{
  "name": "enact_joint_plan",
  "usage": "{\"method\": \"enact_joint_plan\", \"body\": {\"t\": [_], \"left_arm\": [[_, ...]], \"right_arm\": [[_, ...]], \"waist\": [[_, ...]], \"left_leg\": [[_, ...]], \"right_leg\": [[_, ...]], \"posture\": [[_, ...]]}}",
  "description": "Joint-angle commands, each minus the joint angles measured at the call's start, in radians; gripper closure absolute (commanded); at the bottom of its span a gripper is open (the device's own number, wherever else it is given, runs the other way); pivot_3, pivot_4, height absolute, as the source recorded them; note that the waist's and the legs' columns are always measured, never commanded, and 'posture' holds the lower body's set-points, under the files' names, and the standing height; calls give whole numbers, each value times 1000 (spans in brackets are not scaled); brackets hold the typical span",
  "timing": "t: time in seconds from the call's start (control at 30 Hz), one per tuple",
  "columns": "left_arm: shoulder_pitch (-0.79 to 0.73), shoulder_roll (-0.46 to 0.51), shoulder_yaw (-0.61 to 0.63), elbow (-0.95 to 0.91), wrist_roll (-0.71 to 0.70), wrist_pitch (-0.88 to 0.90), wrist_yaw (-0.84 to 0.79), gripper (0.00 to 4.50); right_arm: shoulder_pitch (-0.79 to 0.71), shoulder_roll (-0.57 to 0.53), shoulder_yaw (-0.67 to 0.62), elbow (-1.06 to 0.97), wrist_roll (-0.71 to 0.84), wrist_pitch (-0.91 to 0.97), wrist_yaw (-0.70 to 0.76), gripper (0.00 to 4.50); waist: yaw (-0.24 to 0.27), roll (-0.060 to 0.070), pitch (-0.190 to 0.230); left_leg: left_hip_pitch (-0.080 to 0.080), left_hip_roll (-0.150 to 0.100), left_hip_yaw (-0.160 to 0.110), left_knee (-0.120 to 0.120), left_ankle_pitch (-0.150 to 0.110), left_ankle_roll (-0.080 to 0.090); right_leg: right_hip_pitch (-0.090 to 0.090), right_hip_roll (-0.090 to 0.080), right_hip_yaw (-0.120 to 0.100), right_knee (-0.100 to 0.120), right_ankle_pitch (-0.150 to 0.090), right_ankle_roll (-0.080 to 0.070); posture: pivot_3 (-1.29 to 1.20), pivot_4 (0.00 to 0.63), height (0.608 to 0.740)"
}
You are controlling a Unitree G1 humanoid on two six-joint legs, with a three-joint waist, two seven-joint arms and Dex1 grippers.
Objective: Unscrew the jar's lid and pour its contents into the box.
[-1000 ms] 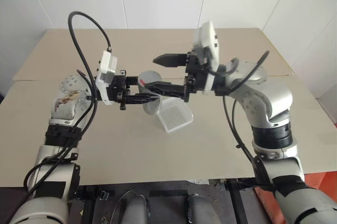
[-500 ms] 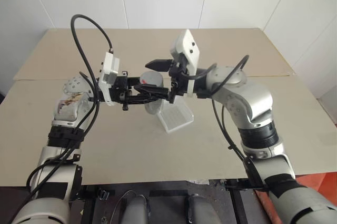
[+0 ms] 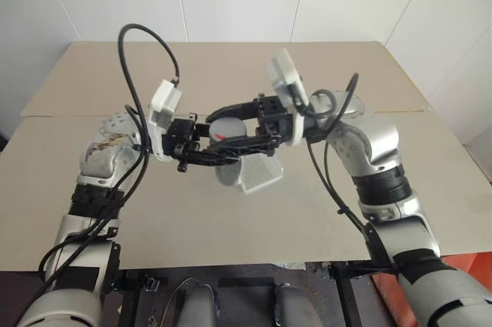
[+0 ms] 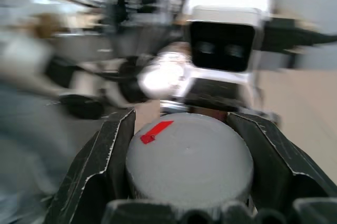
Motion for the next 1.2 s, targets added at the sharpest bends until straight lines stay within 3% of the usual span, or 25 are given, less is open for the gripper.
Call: {"method": "enact_joint_plan", "body": {"t": [0.03,0.23,0.3,0.43,0.57,0.7,0.83,1.03,1.2], "left_arm": [[-25,34,32,-17,-80,41,-30,2489],[-11,33,40,-34,-63,33,-23,2489],[2,39,49,-36,-60,30,-17,2489],[25,46,80,-24,-42,14,19,2489],[48,50,117,-5,-27,-11,64,2489],[69,40,141,17,8,-51,132,2489],[63,30,141,36,19,-66,150,2489],[37,20,125,47,28,-73,127,2489],[29,22,124,42,29,-71,108,2489]], "right_arm": [[-77,-26,8,91,106,-94,232,1759],[-149,0,66,239,75,-203,233,1759],[-146,4,46,246,47,-197,227,1030],[-110,-7,-1,195,13,-195,140,27],[-37,-36,-63,40,3,-147,-17,27],[23,-43,-87,-183,-19,16,-293,27],[61,-27,-83,-335,13,123,-422,27],[41,55,-7,-301,-69,152,-559,27],[12,95,18,-207,-114,124,-567,27]], "waist": [[-2,0,0],[-13,0,0],[-13,0,0],[-10,0,0],[-2,1,0],[0,1,0],[0,0,0],[0,0,0],[0,0,0]], "left_leg": [[0,0,0,0,0,0],[1,1,0,0,0,0],[0,1,0,0,0,0],[0,1,0,0,0,0],[0,1,-1,0,0,0],[0,1,0,0,0,0],[0,1,0,0,0,0],[0,0,0,0,0,0],[0,0,0,0,0,0]], "right_leg": [[0,0,0,0,0,0],[-1,1,0,1,0,0],[-1,0,0,2,0,0],[-1,0,0,2,0,0],[-1,0,0,2,0,0],[-1,0,0,2,0,0],[-1,0,0,2,0,0],[-1,0,0,1,0,0],[-1,0,0,1,0,0]], "posture": [[0,150,740],[0,150,740],[0,150,740],[0,150,740],[0,150,740],[0,150,740],[0,150,740],[0,150,740],[0,150,740]]}}
